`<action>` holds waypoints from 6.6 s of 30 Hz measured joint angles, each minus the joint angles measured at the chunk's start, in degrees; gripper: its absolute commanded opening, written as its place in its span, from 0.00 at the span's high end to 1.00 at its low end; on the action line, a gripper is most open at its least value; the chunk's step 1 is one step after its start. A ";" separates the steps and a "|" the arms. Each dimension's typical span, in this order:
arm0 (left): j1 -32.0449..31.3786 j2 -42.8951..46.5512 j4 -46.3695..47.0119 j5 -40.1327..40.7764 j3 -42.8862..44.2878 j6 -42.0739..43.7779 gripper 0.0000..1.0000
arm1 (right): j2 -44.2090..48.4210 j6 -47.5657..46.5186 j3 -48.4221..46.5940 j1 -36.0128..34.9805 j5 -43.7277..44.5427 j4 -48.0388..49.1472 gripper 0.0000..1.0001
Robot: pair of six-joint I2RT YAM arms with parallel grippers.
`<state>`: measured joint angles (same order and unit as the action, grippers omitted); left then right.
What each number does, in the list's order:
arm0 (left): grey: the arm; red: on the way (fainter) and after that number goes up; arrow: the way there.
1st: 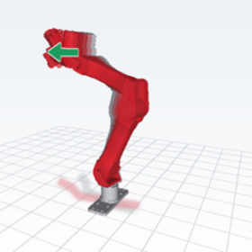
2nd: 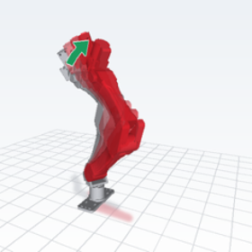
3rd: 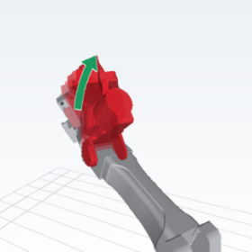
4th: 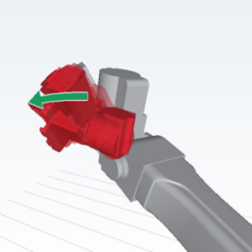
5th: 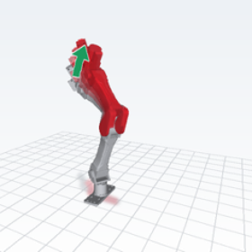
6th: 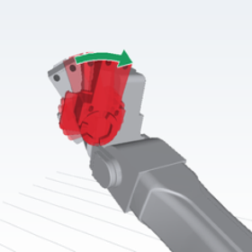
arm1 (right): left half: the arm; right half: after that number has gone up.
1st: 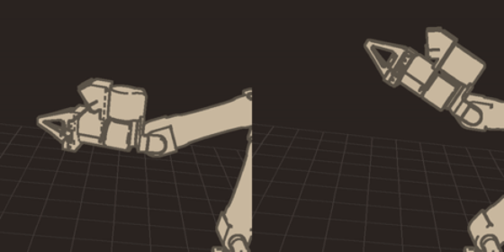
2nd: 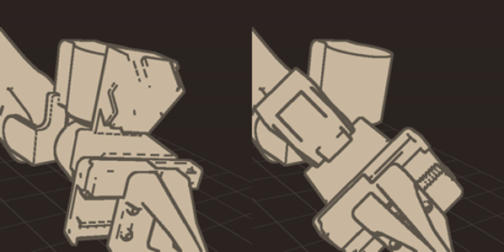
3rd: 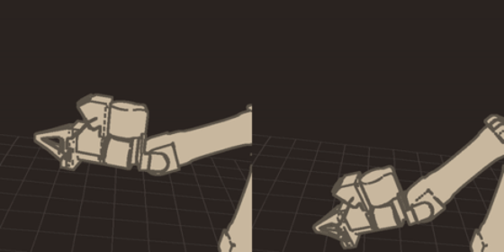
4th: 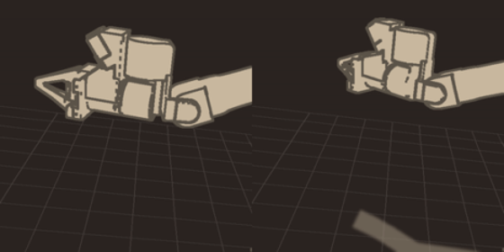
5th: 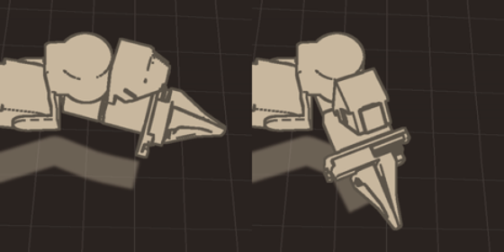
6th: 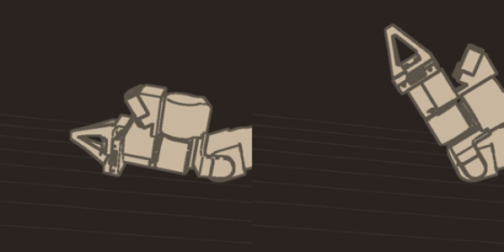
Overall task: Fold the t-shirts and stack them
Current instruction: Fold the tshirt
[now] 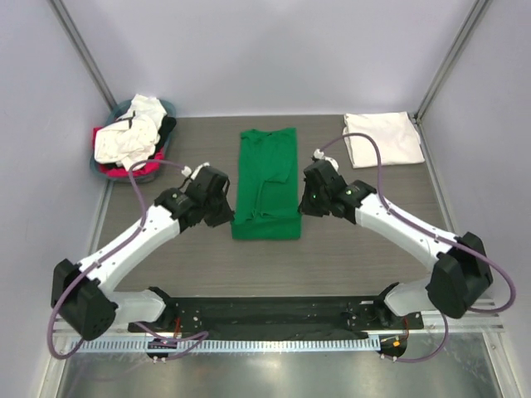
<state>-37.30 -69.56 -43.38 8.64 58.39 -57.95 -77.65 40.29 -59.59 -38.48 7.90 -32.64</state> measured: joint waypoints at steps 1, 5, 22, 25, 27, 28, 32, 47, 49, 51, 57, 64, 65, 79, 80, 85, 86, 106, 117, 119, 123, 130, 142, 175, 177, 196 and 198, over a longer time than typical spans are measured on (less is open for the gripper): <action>1.51 -1.95 0.17 -0.50 1.66 1.07 1.00 | -1.70 -1.05 -1.75 0.92 -0.24 -0.09 0.99; 6.27 -10.10 0.46 -3.39 8.44 5.25 1.00 | -8.17 -4.55 -7.61 3.85 -1.62 -0.46 0.99; 16.31 -36.59 1.62 -13.79 25.53 13.73 1.00 | -30.21 -11.58 -25.11 11.85 -9.42 -1.75 0.99; 16.74 -38.77 1.55 -14.53 26.12 14.03 1.00 | -32.26 -11.82 -25.75 12.20 -10.25 -1.81 0.99; 16.92 -40.24 1.46 -14.91 27.06 14.45 1.00 | -33.46 -11.96 -26.21 12.52 -10.60 -1.90 0.99; 17.00 -41.00 1.40 -15.13 27.78 14.67 1.00 | -33.99 -11.96 -26.40 12.63 -10.73 -1.92 0.99; 17.55 -44.35 0.98 -15.82 32.00 15.17 0.90 | -36.06 -12.00 -28.35 13.16 -11.28 -2.75 0.70; 24.94 -52.54 -11.54 -20.35 51.58 17.62 0.60 | -38.10 -12.98 -43.04 18.32 -13.16 -9.35 0.33; 24.48 -46.86 -10.10 -20.61 43.69 17.57 0.61 | -31.71 -12.20 -33.29 17.57 -14.16 -7.82 0.38; 23.54 -41.07 -8.66 -20.76 36.00 17.25 0.64 | -27.02 -11.17 -25.77 16.44 -15.69 -6.14 0.43; 18.64 -29.90 -2.71 -21.20 18.95 14.86 0.69 | -21.88 -7.39 -13.42 8.37 -21.73 0.90 0.66; 13.84 -28.74 5.49 -22.75 8.68 11.28 0.73 | -24.04 -4.79 -8.15 4.63 -27.04 8.20 0.72; 13.75 -28.79 6.36 -22.82 7.85 10.86 0.73 | -24.70 -4.79 -7.85 4.98 -27.12 8.72 0.72; 13.84 -32.33 15.34 -23.23 1.29 9.73 0.81 | -25.79 -7.13 1.25 8.28 -27.34 16.72 0.74; 13.81 -32.26 15.56 -23.21 1.11 9.73 0.81 | -25.44 -7.19 1.90 8.33 -27.45 17.55 0.74; 13.42 -31.01 16.79 -22.05 -0.33 9.79 0.83 | -23.87 -7.23 4.61 8.35 -27.89 20.79 0.66; 13.20 -30.75 16.87 -21.44 -0.50 9.94 0.83 | -23.43 -7.39 5.14 8.33 -28.02 21.18 0.65; 10.23 -17.07 6.40 -11.63 -3.19 11.52 0.32 | -3.37 -14.58 9.27 8.17 -9.16 -4.00 0.31; 9.94 -6.23 6.84 -10.75 -7.80 9.79 0.39 | -5.03 -7.72 17.70 8.17 -22.64 9.44 0.45; 10.08 -5.73 8.02 -10.60 -10.14 9.01 0.39 | -7.39 -6.67 17.70 8.17 -23.78 12.68 0.46; 10.45 -3.19 10.05 -10.58 -14.43 7.74 0.40 | -10.45 -4.66 17.00 8.22 -26.16 17.46 0.49; 10.69 -1.95 15.02 -10.36 -16.44 7.06 0.44 | -15.50 -3.52 14.43 8.22 -27.17 22.62 0.68; 10.69 -7.45 23.87 -12.02 -20.35 5.18 0.54 | -16.15 -3.74 14.56 8.24 -26.27 23.19 0.87; 0.68 2.21 25.70 -12.83 -23.82 -3.26 1.00 | 2.21 -3.56 21.81 7.52 -27.04 13.31 0.99; -1.62 6.93 22.71 -11.72 -23.82 -4.94 1.00 | 7.26 -2.49 22.77 6.75 -27.34 11.23 0.99; -16.04 11.15 -8.90 7.98 1.90 -9.03 0.97 | 12.26 -1.40 -3.91 -0.61 -13.05 -17.90 0.99; -14.23 8.55 -9.27 8.28 4.35 -7.34 0.97 | 9.01 -3.21 -6.51 1.33 -12.46 -19.10 0.99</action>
<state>-51.53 -61.01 -52.64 16.93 62.74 -65.30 -68.64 37.08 -66.11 -37.15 -4.56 -51.75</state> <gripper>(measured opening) 0.028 0.091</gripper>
